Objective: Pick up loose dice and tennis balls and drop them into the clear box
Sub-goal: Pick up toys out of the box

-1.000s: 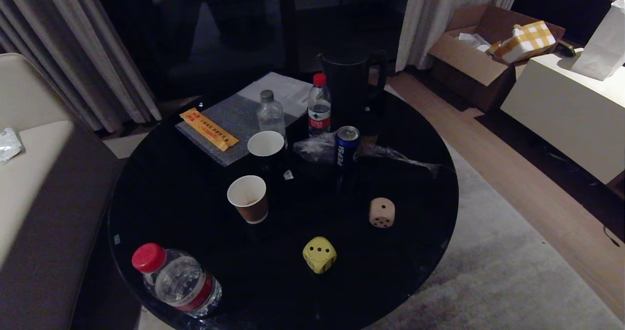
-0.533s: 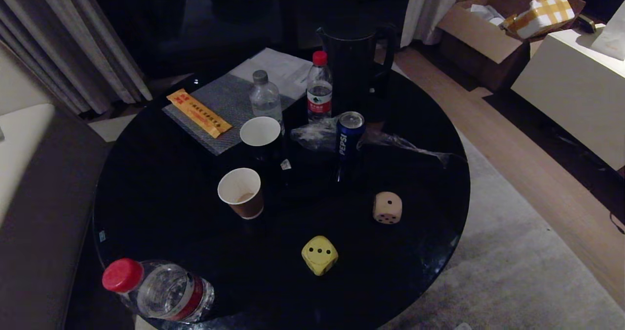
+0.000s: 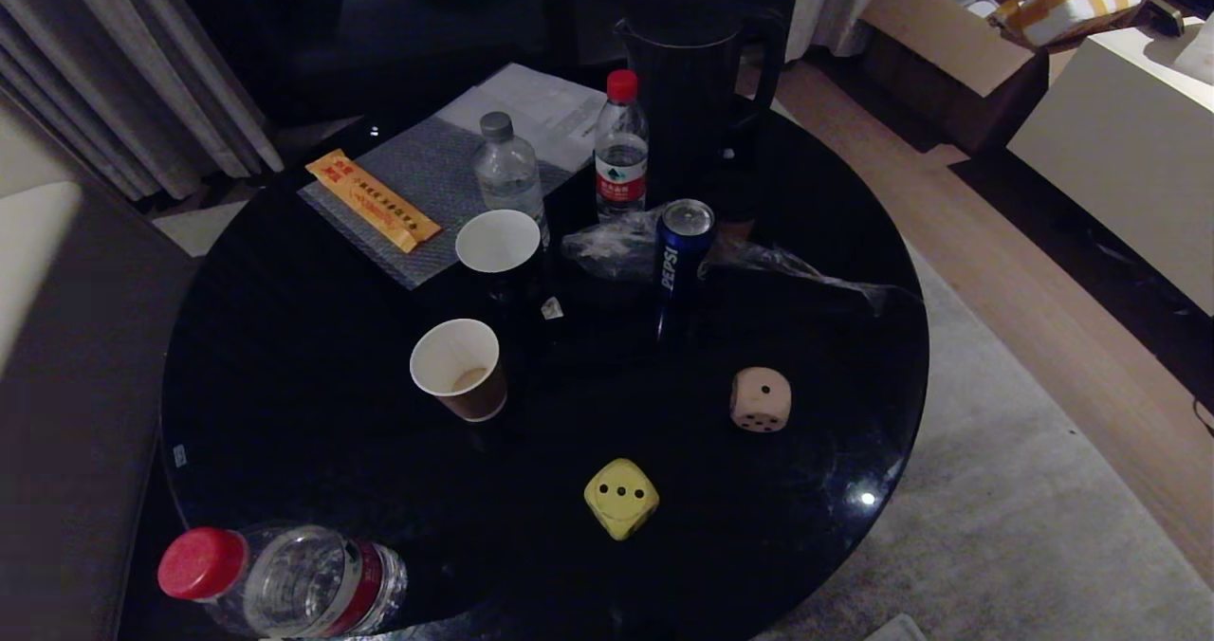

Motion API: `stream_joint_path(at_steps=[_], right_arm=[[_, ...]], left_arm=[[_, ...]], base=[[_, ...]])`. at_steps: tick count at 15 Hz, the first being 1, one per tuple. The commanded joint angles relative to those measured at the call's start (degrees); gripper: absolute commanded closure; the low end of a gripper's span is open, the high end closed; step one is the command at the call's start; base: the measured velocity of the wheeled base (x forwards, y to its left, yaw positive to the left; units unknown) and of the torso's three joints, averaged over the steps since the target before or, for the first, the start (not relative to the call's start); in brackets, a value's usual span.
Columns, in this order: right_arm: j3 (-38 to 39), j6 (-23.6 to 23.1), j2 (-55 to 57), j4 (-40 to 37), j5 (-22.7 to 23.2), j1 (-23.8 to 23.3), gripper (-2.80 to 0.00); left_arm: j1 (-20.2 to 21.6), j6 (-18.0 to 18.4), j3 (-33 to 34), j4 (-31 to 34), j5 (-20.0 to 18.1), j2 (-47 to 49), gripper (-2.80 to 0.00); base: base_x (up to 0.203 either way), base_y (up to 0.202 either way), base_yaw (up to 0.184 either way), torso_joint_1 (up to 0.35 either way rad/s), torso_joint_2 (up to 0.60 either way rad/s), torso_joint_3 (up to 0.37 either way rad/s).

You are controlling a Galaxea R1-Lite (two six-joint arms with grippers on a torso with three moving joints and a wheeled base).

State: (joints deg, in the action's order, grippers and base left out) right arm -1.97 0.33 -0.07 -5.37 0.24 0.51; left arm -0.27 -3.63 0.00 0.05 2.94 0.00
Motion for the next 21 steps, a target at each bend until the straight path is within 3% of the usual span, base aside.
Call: stream_joint_path(at_steps=[1,14,21], right_arm=[[0.04,-0.15,0.07,0.0,0.02,0.02,0.0],[0.04,-0.15,0.07,0.0,-0.07,0.02,0.0],[0.12,-0.06,0.07,0.02,-0.07,0.02,0.0]], left_arm=[[0.0,-0.06,0.09,-0.05,0.05,0.04,0.0],[0.0,0.38,0.09,0.04,-0.13,0.09,0.0],[0.0,-0.15,0.09,-0.05,-0.04,0.09,0.0]], base=[[0.0,0.0,0.0,0.0,0.0,0.0],[0.0,0.0,0.0,0.0,0.0,0.0],[0.001,-0.006,0.138,0.001,0.0,0.002]])
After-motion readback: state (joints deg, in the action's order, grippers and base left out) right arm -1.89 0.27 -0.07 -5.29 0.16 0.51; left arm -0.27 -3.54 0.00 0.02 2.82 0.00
